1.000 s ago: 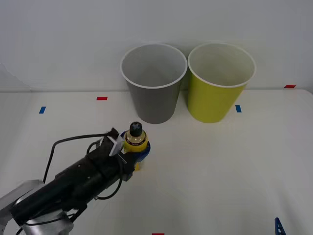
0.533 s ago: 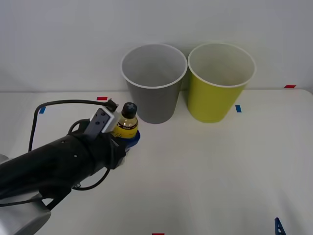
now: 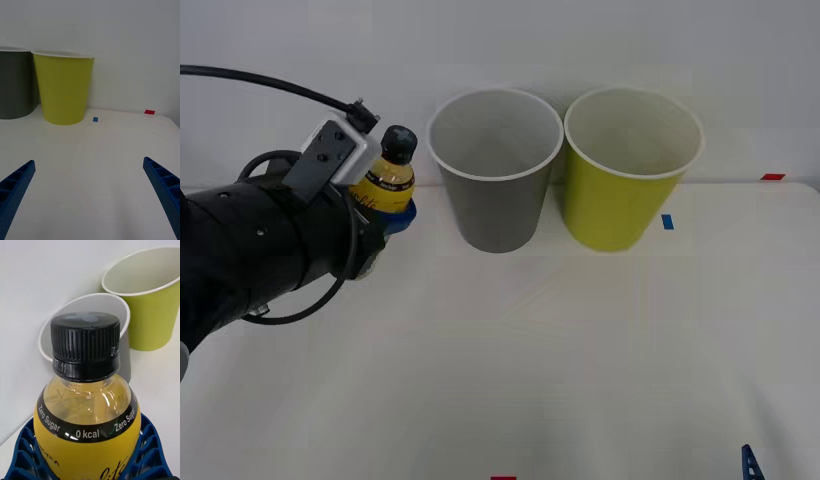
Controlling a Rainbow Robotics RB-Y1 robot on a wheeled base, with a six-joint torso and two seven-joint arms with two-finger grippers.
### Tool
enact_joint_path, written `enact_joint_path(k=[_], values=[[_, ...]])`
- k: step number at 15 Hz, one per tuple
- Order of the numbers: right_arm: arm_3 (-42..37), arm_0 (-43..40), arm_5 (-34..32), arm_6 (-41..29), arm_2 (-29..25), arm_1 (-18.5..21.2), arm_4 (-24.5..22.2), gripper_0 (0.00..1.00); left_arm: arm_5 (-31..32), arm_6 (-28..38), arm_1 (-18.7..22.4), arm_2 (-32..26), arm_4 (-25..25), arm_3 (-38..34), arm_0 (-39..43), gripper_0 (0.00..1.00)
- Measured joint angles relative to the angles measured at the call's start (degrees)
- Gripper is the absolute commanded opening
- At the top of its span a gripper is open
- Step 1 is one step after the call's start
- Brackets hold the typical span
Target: Put cans in the gray bin and PET bottles in the light green bin.
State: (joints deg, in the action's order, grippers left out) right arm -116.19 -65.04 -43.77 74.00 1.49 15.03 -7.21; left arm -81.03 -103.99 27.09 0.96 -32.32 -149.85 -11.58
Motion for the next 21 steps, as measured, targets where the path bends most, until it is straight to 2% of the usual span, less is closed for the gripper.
enact_joint_path(k=[3,5,9,13,16,21], values=[[0.0,0.0,0.0,0.0,0.0,0.0,0.0,1.0,-11.26,-0.33,-4.61,-1.8,2.92,-0.13,-11.63,0.0],[0.0,0.0,0.0,0.0,0.0,0.0,0.0,1.0,-15.63,-0.14,-6.82,-2.95,3.52,0.57,-18.8,0.0],[0.0,0.0,0.0,0.0,0.0,0.0,0.0,1.0,-16.54,-0.1,-10.32,-3.95,3.26,10.08,-30.13,0.0],[0.0,0.0,0.0,0.0,0.0,0.0,0.0,1.0,-16.55,0.24,-15.78,-4.3,3.06,21.54,-41.74,0.0],[0.0,0.0,0.0,0.0,0.0,0.0,0.0,1.0,-15.02,0.17,-18.97,-3.85,3.16,30.19,-47.72,0.0],[0.0,0.0,0.0,0.0,0.0,0.0,0.0,1.0,0.63,0.44,-20.24,2.26,2.78,45.86,-52.22,0.0]])
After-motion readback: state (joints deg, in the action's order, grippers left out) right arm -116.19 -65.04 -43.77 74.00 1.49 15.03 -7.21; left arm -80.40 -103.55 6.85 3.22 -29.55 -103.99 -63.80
